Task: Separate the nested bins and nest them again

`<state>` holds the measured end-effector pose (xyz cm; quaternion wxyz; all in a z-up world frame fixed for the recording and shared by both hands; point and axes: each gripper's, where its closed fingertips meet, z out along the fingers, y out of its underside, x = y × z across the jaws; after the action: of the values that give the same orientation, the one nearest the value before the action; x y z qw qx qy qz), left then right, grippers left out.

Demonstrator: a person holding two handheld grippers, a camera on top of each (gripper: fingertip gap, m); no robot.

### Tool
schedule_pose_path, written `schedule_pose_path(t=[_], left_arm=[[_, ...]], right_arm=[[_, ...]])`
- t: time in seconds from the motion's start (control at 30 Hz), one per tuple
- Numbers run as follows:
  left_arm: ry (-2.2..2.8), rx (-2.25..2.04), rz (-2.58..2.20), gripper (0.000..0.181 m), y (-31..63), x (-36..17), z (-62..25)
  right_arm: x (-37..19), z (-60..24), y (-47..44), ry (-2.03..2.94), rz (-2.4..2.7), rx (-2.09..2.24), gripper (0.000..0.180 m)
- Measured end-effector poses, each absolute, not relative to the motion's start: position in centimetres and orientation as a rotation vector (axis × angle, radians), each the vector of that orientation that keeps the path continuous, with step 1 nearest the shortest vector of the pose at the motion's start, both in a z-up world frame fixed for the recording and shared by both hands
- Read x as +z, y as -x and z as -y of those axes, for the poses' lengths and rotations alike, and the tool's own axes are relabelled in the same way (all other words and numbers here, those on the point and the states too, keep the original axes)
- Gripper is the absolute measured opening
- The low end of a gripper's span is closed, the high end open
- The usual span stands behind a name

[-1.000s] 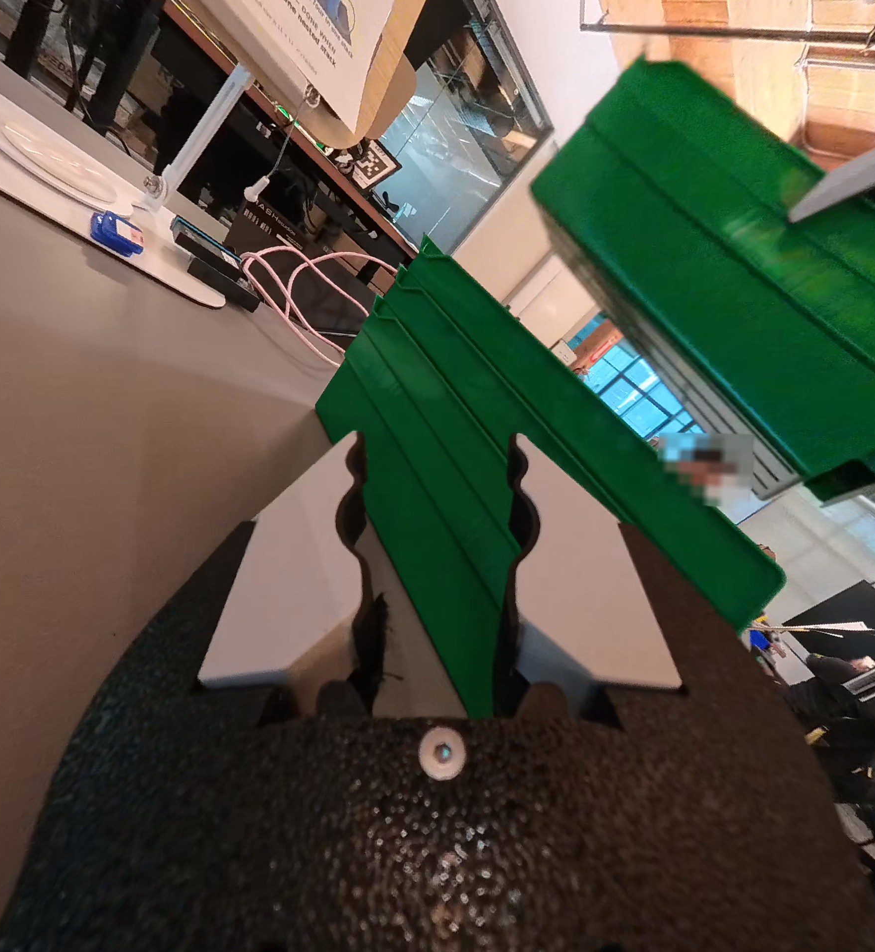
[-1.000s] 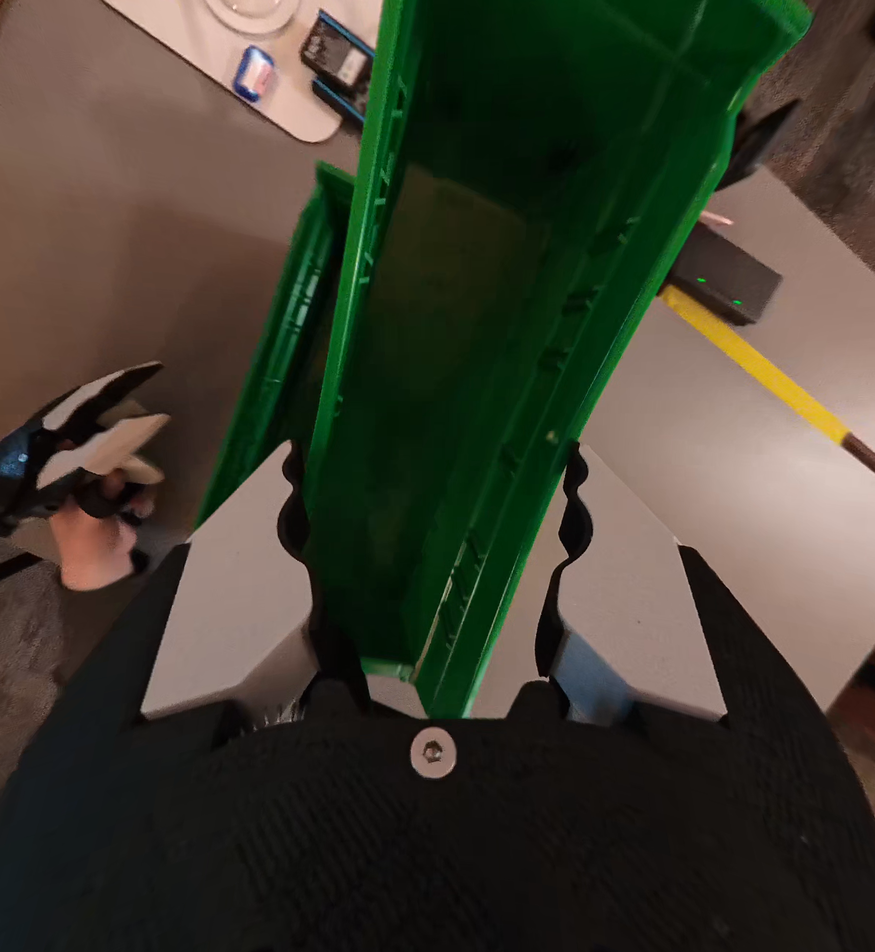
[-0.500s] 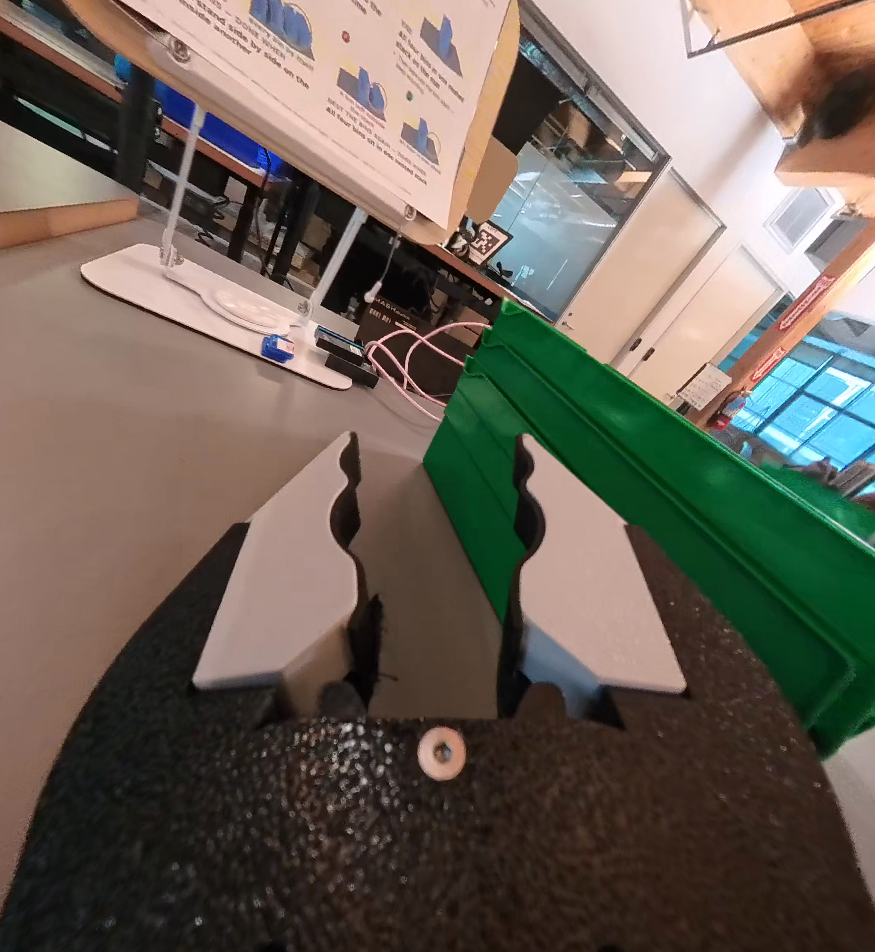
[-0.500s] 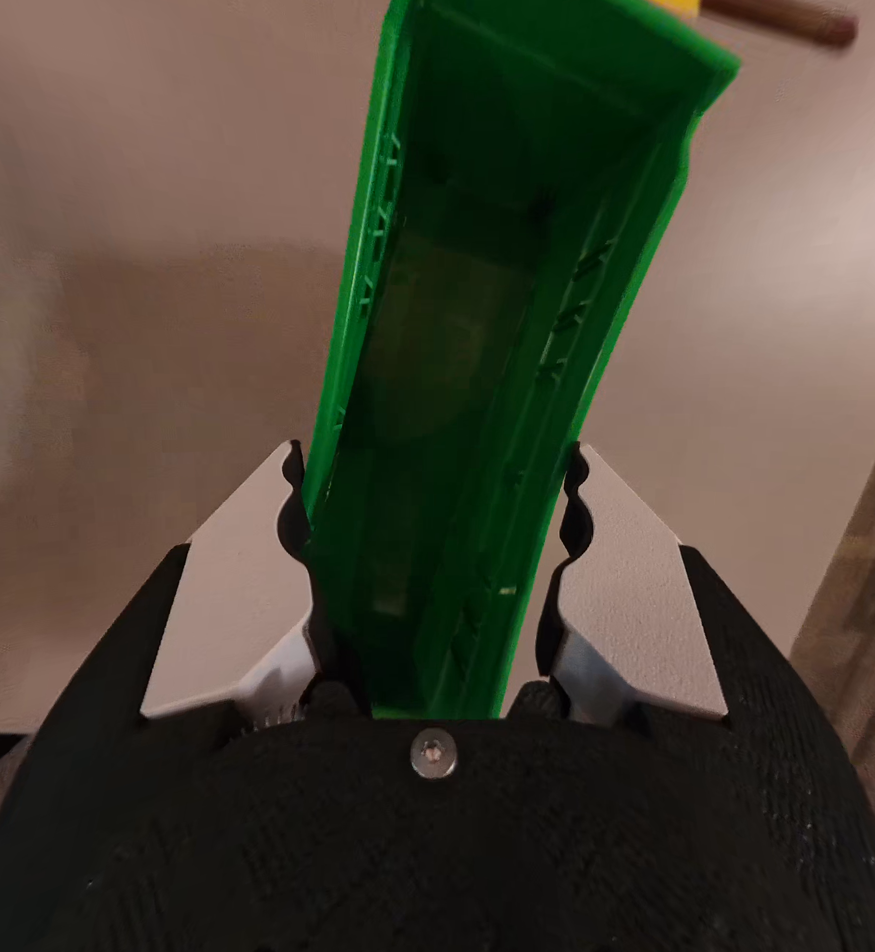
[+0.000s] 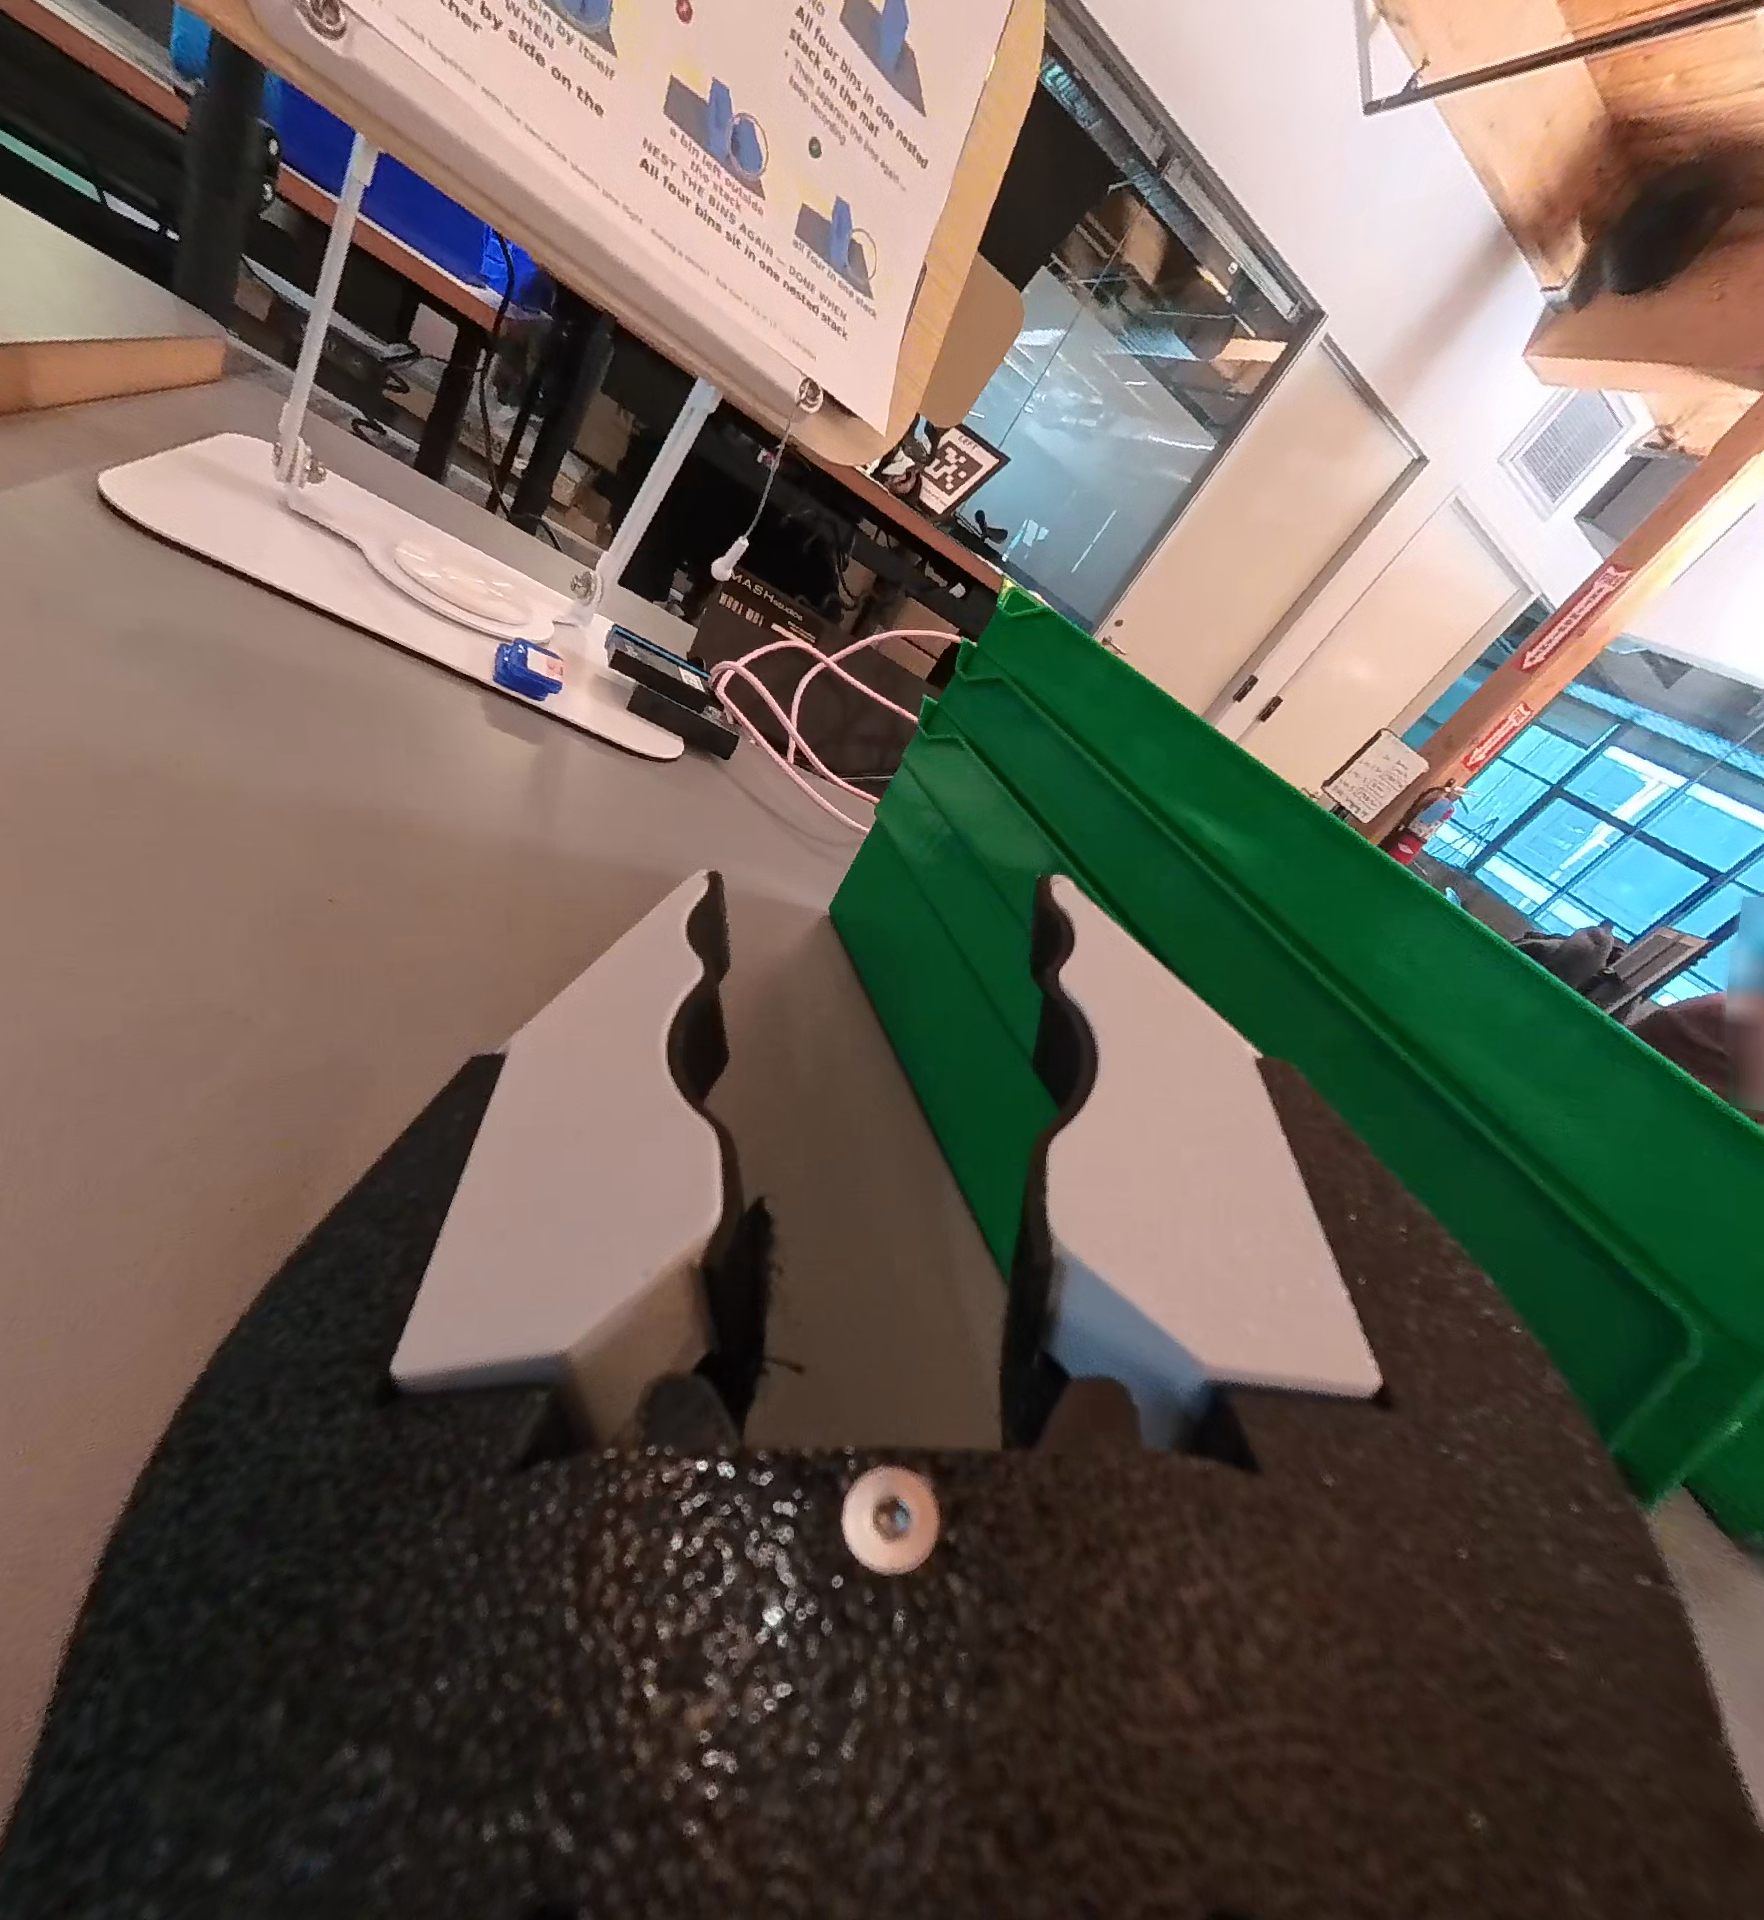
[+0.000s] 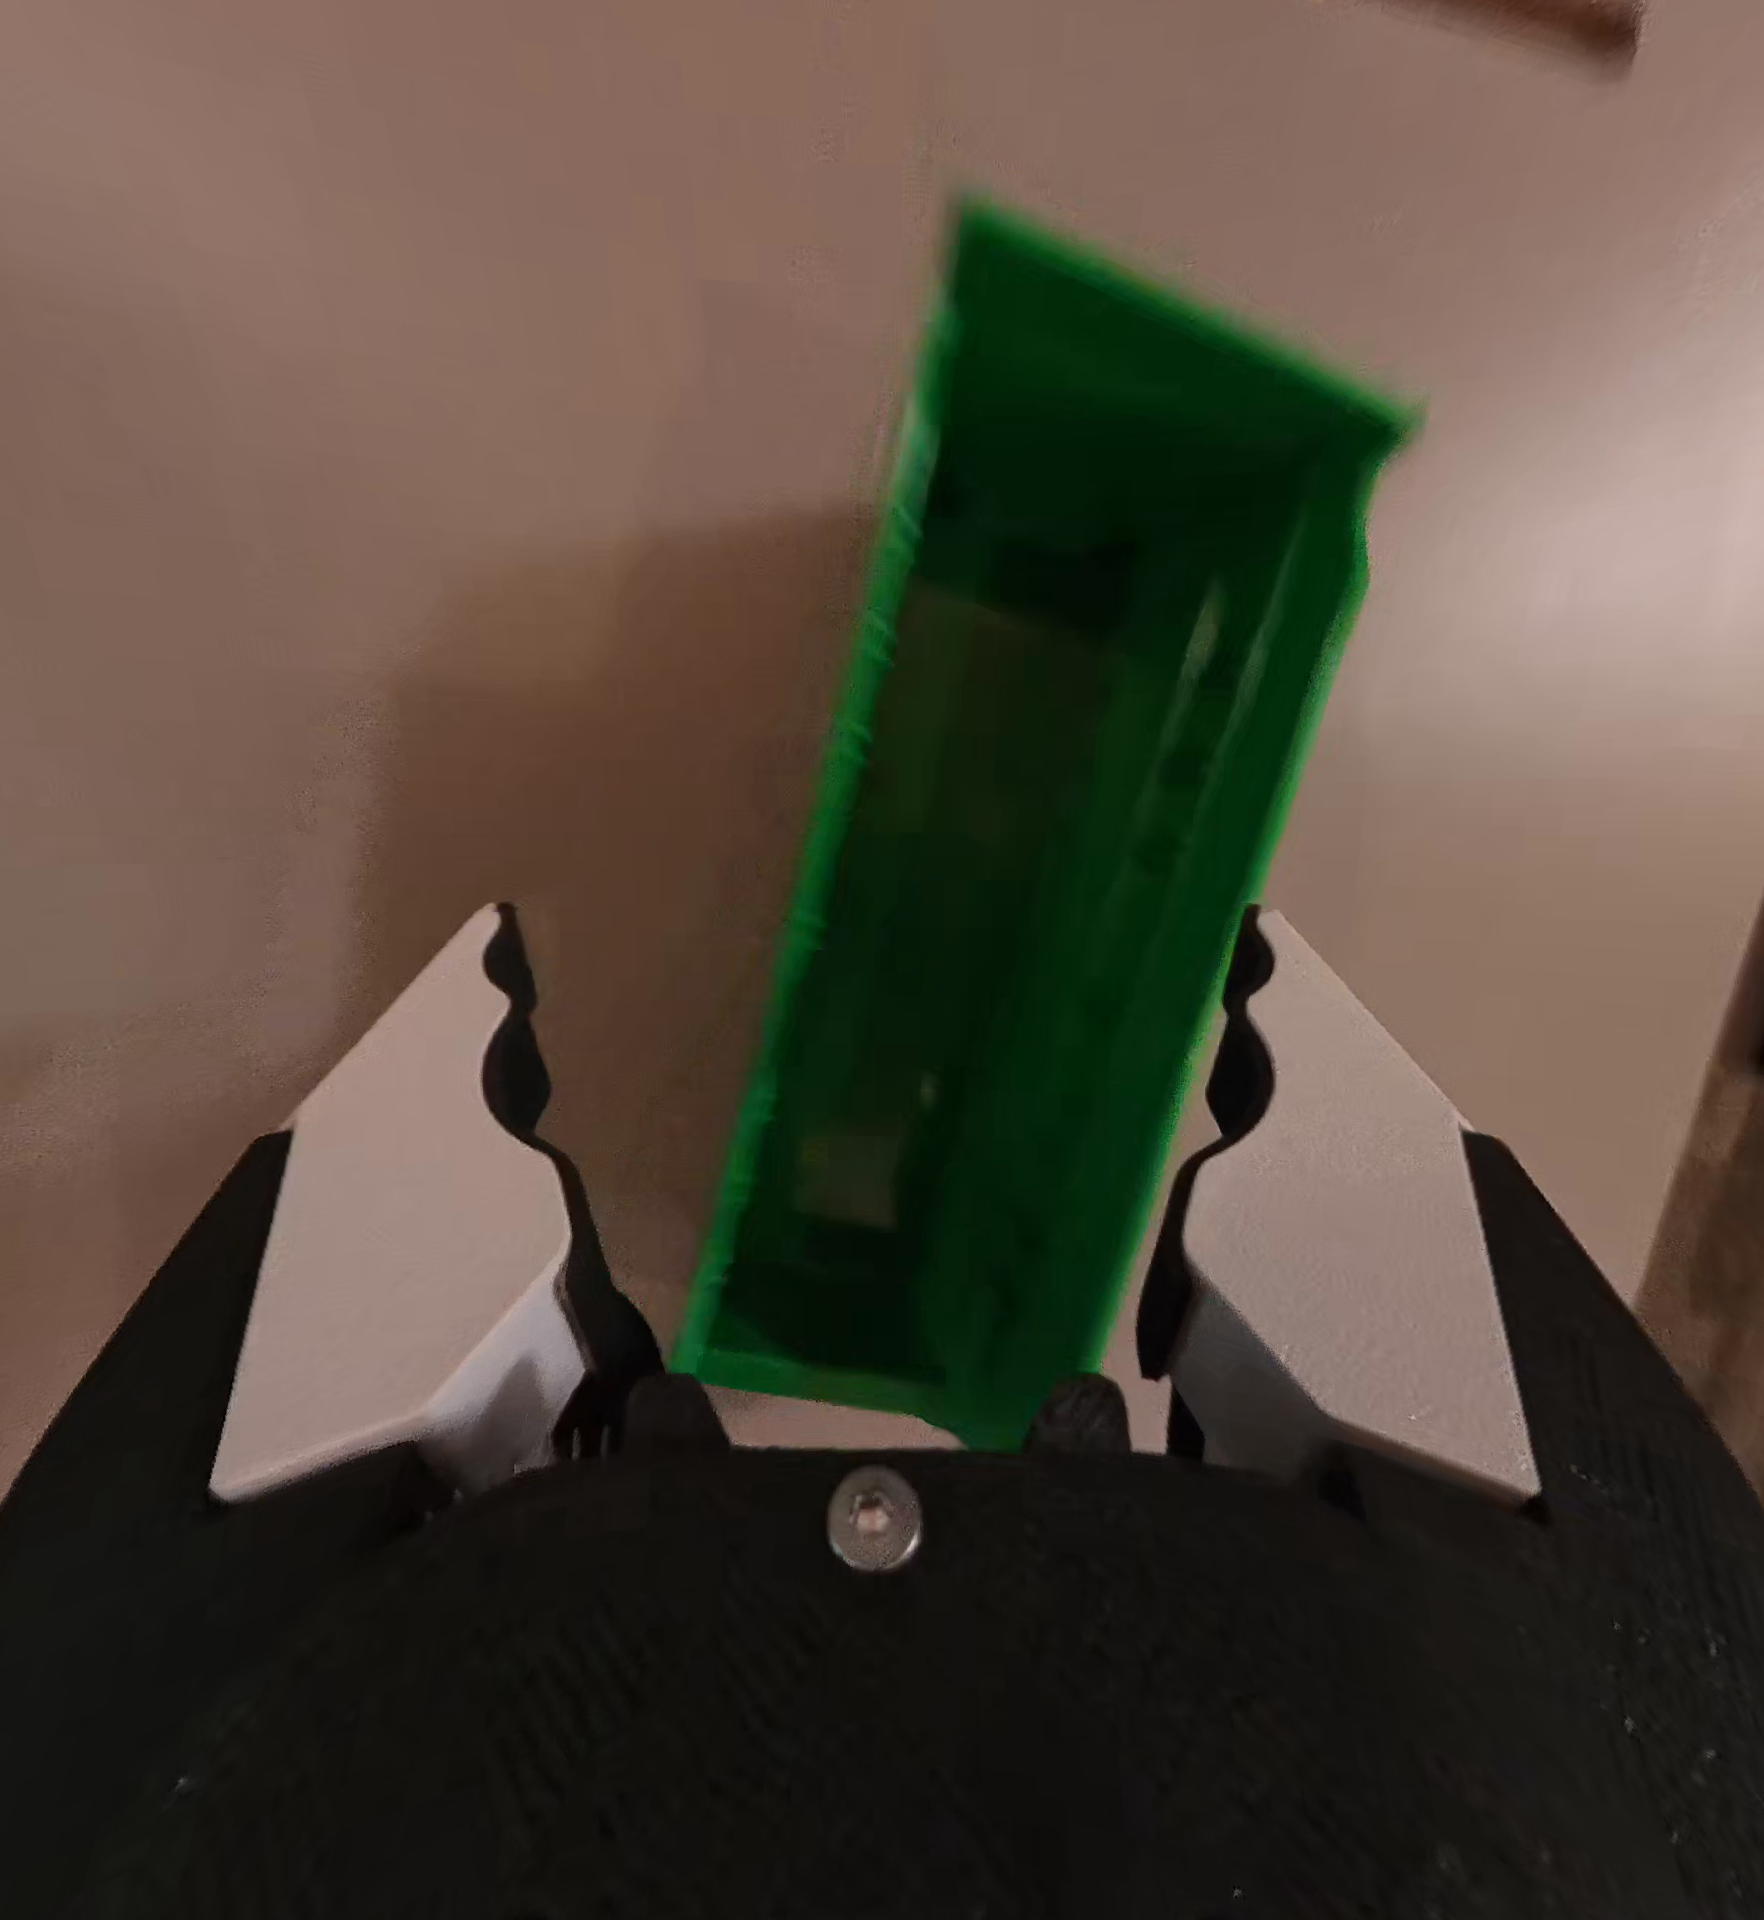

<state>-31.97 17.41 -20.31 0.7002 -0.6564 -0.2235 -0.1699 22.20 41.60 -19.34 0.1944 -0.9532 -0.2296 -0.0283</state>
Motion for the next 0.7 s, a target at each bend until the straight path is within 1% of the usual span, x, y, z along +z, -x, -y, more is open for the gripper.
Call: schedule_pose_path(t=[0.13,0.23,0.33,0.4,0.5,0.6,0.7], left_arm=[[1.466,-0.398,0.497,0.057,31.8,-20.4,-17.5],[1.456,-0.406,0.495,0.057,31.8,-20.2,-17.5],[1.455,-0.414,0.492,0.057,31.8,-20.2,-17.4],[1.462,-0.423,0.483,0.057,31.6,-20.2,-17.5],[1.467,-0.43,0.471,0.057,31.3,-20.1,-17.6],[1.458,-0.444,0.474,0.057,31.3,-20.0,-17.6],[1.439,-0.467,0.486,0.057,31.5,-19.8,-17.5]], right_arm=[[-11.7,-39.4,-9.1,2.387,0.887,0.089,0.136],[-9.8,-34.1,2.4,2.312,1.123,0.264,0.141],[-10.7,-29.1,11.5,2.362,1.263,0.396,0.15],[-12.0,-27.7,15.0,2.381,1.306,0.307,0.153],[-14.0,-26.4,18.2,2.383,1.389,0.115,0.155],[-15.5,-25.3,20.5,2.457,1.368,0.114,0.152],[-17.3,-25.4,20.5,2.554,1.309,0.048,0.149]])
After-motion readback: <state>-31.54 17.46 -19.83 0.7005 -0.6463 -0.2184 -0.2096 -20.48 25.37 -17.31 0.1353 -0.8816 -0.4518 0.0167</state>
